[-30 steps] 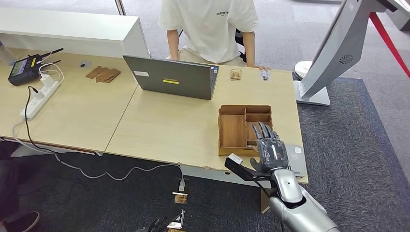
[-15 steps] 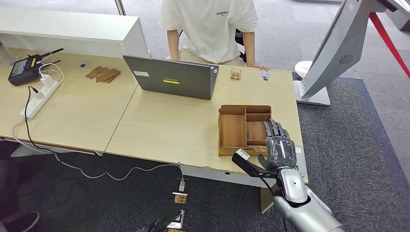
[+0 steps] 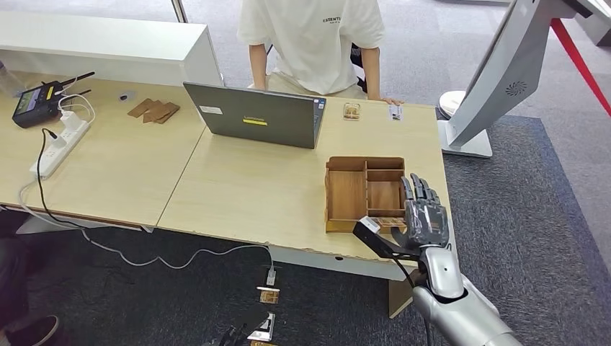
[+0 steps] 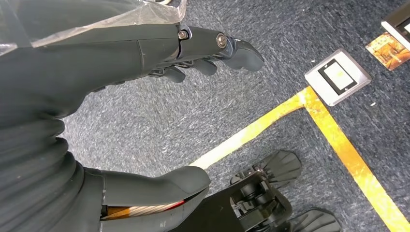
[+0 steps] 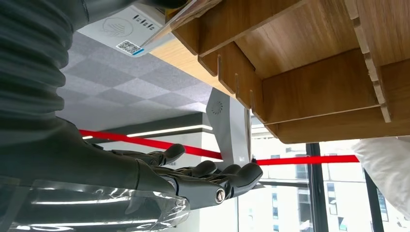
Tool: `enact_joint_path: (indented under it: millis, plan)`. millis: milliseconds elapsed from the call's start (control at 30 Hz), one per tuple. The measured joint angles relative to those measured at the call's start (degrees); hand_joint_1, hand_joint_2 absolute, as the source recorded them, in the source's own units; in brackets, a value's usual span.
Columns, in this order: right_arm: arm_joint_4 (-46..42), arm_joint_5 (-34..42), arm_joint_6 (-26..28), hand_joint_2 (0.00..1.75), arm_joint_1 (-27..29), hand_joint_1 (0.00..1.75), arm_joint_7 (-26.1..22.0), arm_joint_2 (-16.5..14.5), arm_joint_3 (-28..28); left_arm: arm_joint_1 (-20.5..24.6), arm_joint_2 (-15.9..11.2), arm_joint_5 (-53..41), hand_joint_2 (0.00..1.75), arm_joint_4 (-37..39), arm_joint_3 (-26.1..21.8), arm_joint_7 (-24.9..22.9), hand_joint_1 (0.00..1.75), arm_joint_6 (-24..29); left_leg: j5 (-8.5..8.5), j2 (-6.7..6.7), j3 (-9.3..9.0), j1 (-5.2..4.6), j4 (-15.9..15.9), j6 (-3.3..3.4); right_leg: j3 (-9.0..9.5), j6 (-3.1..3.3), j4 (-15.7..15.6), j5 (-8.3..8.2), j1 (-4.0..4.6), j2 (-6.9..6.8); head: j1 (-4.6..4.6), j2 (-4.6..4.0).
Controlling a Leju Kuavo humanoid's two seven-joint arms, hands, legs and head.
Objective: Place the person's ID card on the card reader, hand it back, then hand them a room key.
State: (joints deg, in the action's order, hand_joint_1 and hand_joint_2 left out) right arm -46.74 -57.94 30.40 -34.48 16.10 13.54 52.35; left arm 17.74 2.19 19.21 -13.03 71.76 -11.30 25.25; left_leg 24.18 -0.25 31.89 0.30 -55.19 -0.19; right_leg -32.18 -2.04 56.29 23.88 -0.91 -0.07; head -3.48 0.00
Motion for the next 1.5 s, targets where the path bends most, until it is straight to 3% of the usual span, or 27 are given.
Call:
enact_joint_path:
  millis: [633,767,1500]
  plan:
    - [2.3,1.2,-0.2,1.75,0.1,0.0,-3.2,-0.3,0.1,0.3,0.0,-1.3,1.75,0.0,-0.3,-0.3,0.0,-1.1,0.0,0.0,-0.01,0.0,0.0,0.0,-0.01,0.0,0.0,0.0,0.0,0.0,-0.01,0.0]
    - [2.3,1.3,-0.6,1.75,0.4,1.75,-3.3,-0.3,0.1,0.4,0.0,-1.6,1.75,0.0,-0.3,-0.3,0.0,-1.2,0.0,0.0,-0.01,0.0,0.0,0.0,-0.01,0.0,0.0,0.0,0.0,0.0,0.0,0.0]
    - [3.4,3.0,-0.5,1.75,0.4,1.75,-3.3,-0.6,0.0,1.0,0.0,-2.0,1.75,0.0,-0.3,-1.1,0.0,-2.0,0.0,0.0,-0.01,0.0,0.0,0.0,0.0,0.0,0.0,0.0,0.0,0.0,0.01,0.0]
